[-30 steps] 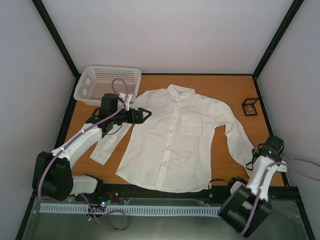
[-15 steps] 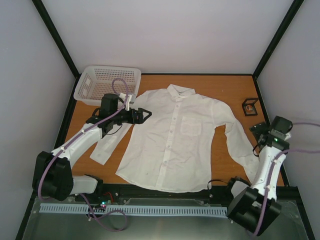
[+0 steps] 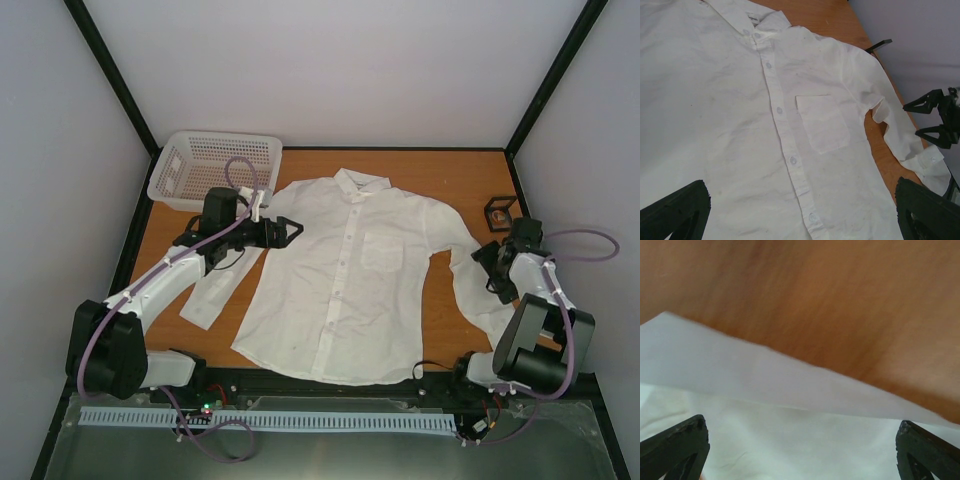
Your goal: Pin the brooch onto the clothing
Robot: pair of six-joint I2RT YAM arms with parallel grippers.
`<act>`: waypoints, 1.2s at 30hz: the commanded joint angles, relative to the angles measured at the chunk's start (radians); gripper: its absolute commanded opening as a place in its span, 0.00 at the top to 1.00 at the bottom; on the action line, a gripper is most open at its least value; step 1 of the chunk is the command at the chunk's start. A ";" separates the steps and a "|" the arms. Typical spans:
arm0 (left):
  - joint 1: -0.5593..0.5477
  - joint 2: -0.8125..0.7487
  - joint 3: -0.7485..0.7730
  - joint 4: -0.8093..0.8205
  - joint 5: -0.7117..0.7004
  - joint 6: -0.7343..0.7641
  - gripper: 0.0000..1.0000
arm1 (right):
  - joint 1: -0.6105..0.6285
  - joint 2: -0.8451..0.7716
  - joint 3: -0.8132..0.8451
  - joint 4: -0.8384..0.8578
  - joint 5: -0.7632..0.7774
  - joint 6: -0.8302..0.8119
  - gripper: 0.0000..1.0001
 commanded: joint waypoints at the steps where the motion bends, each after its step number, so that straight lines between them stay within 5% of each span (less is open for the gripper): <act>1: 0.007 -0.016 0.023 -0.030 -0.014 0.032 0.00 | -0.011 -0.099 -0.079 -0.059 0.237 0.111 0.01; 7: 0.007 -0.018 0.030 -0.031 -0.008 0.036 0.00 | -0.154 -0.392 -0.265 -0.218 0.150 0.145 0.03; 12: 0.007 -0.026 0.024 -0.034 -0.014 0.038 0.00 | -0.140 -0.659 -0.178 -0.391 0.206 0.215 0.06; 19: 0.007 -0.021 0.029 -0.030 -0.010 0.037 0.00 | -0.034 -0.378 -0.083 -0.086 -0.224 -0.172 0.05; 22: 0.007 -0.010 0.031 -0.031 -0.006 0.036 0.00 | 0.108 -0.239 0.007 -0.042 -0.248 -0.282 0.03; 28: 0.007 -0.022 0.019 -0.029 -0.009 0.034 0.00 | 0.121 0.015 0.053 0.030 -0.263 -0.286 0.09; 36: 0.007 -0.011 0.033 -0.043 -0.023 0.049 0.00 | 0.101 0.050 -0.128 0.204 -0.122 -0.152 0.04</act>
